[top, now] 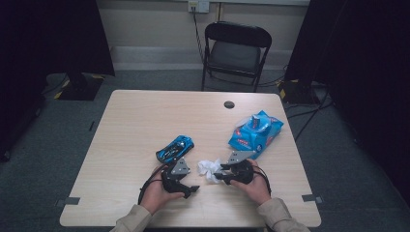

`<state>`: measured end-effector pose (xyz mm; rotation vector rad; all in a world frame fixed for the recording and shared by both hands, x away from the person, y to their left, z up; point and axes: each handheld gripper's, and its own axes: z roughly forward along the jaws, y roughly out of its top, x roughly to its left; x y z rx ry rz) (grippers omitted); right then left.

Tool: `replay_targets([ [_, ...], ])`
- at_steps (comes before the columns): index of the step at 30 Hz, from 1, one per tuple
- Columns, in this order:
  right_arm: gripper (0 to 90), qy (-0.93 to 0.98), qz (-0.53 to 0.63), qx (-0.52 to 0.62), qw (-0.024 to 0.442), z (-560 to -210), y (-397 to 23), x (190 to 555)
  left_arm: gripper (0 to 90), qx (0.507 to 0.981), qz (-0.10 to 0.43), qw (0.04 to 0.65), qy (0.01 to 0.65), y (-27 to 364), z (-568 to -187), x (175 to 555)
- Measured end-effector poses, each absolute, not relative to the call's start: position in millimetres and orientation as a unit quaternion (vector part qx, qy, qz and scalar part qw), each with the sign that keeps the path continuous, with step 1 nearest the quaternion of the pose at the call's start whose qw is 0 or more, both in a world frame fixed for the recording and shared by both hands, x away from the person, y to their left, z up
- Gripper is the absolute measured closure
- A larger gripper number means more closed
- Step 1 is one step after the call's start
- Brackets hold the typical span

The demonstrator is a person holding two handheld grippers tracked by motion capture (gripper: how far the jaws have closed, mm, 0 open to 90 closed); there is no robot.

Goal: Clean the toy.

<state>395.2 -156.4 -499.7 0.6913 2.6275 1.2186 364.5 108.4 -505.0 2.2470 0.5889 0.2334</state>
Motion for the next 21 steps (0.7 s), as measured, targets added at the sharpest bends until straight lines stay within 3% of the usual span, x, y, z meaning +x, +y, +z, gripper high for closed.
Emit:
replay_targets([
  [11,57.9,0.878,0.411,0.232,0.081,-501.3,-156.9,395.5,13.6,0.886,0.093,0.389,0.234,107.2,-505.2,365.4],
  [14,58.0,0.879,0.410,0.229,0.083,-501.3,-156.7,395.6,6.6,0.882,0.102,0.380,0.259,105.0,-505.8,365.0],
  [19,58.3,0.878,0.412,0.231,0.080,-501.7,-157.4,396.2,7.8,0.879,0.105,0.383,0.266,105.5,-505.5,363.9],
  [21,58.3,0.878,0.412,0.230,0.081,-501.8,-157.4,396.2,13.5,0.877,0.107,0.386,0.268,106.1,-505.3,363.9],
])
